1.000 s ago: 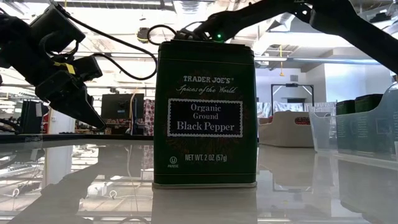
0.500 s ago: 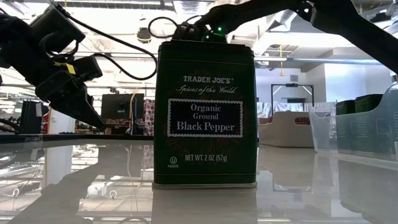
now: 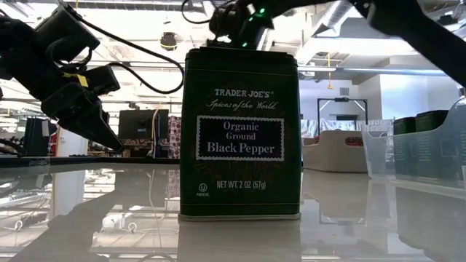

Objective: Sort spices by type
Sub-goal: Put the black seasoning can into the white transparent bin

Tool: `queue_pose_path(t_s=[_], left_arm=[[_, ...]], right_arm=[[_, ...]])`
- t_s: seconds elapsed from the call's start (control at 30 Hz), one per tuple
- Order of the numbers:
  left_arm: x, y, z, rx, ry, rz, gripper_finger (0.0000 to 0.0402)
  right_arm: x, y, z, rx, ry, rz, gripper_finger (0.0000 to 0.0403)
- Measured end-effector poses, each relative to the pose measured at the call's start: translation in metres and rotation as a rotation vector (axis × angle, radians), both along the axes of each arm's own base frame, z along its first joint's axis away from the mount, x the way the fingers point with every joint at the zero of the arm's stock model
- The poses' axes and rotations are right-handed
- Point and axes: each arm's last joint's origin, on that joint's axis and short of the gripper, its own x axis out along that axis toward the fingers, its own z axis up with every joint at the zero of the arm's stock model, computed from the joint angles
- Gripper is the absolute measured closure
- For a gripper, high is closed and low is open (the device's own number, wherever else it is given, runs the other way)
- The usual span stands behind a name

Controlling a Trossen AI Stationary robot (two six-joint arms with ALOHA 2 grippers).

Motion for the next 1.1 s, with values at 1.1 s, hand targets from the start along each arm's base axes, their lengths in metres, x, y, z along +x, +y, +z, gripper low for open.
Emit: queue_pose_path(t_s=[1.1], left_arm=[[-0.001, 0.000, -0.001, -0.063, -0.007, 0.038, 0.0219]], right_arm=[[-0.242, 0.232, -0.081, 0.139, -0.748, -0.184, 0.0136]])
